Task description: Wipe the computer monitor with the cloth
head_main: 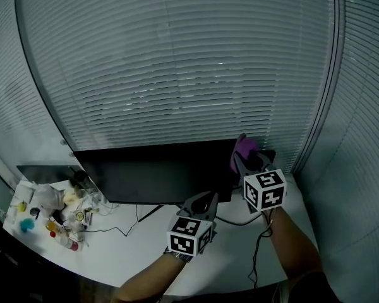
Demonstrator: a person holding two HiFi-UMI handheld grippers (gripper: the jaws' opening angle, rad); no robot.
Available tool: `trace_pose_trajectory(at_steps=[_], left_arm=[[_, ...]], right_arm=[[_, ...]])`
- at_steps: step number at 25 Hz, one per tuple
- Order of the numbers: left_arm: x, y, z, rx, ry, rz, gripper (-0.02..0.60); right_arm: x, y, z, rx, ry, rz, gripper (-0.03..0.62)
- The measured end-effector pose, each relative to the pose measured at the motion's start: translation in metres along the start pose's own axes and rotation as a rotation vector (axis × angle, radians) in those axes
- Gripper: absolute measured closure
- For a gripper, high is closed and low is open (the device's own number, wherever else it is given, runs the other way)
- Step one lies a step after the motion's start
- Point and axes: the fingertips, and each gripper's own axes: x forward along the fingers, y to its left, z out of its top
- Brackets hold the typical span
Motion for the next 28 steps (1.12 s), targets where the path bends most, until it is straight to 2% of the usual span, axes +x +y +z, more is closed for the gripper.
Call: trace_pose_trajectory(at_steps=[8, 19, 28], left_arm=[[-0.009, 0.003, 0.001, 0.009, -0.011, 0.022, 0.575], [-0.016, 0.0, 0.01, 0.011, -0.027, 0.033, 0.575], [-0.024, 0.014, 0.018, 0.017, -0.036, 0.07, 0.575]], right_arm=[[-0.005, 0.0, 0.005, 0.007, -0.016, -0.004, 0.514], [-0.013, 0.0, 0.05, -0.028, -0.102, -0.033, 0.514], [0.009, 0.008, 0.056, -0.047, -0.072, -0.032, 0.514]])
